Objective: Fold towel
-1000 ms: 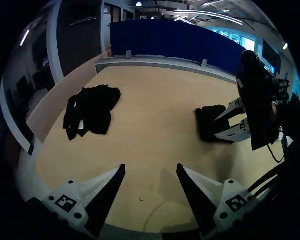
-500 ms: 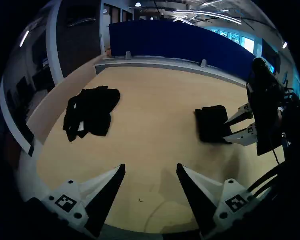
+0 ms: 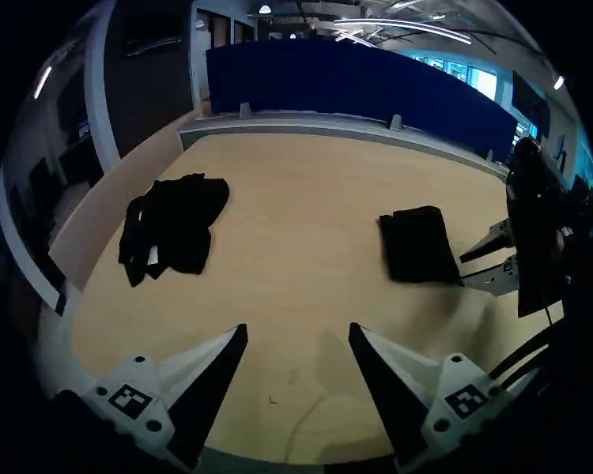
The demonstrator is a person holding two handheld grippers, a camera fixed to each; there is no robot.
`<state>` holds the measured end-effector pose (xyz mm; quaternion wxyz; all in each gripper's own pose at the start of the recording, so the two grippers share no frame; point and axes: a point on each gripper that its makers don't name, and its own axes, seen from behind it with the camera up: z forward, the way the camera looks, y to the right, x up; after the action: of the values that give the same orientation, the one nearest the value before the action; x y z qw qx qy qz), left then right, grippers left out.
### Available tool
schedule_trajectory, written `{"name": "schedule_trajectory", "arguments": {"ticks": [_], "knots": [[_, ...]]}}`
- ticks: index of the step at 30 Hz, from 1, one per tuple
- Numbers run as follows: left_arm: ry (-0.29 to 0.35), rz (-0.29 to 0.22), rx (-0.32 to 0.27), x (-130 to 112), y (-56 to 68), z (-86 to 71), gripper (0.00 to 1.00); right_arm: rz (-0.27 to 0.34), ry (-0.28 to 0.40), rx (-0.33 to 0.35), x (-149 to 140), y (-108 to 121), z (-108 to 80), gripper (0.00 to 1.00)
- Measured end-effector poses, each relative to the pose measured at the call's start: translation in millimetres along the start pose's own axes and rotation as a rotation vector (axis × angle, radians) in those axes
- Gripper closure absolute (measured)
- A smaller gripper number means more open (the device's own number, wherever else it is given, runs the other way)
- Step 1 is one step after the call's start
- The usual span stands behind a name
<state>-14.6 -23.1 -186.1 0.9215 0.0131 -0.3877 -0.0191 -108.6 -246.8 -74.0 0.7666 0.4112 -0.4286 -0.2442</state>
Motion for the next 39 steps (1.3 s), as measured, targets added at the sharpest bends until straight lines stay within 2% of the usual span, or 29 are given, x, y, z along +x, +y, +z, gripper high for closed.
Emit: {"name": "schedule_trajectory", "arguments": {"ticks": [13,22,26,28,32,39], "knots": [[-0.001,0.007,-0.007,2,6.1,2.4,0.05,0.015,-0.003,-0.001,-7,-3,7.2,0.34],[-0.002,0.001,-0.004,1,4.0,1.4,0.05,0.041,-0.01,-0.004,-13,-3,12.4,0.57],[-0.002,0.002,-0.002,1,3.3,1.7,0.05,0.049,-0.007,-0.004,-15,-4,12.8,0.75],[-0.002,0.002,-0.002,0,3.2,2.1,0.05,0.054,-0.005,-0.001,-15,-4,13.0,0.79],[-0.003,0.005,-0.001,0,3.5,1.9,0.05,0.065,0.002,-0.002,-15,-4,13.8,0.92],[-0.002,0.01,-0.001,1,4.0,-0.3,0.05,0.053,0.019,-0.006,-11,-3,9.3,0.95]]}}
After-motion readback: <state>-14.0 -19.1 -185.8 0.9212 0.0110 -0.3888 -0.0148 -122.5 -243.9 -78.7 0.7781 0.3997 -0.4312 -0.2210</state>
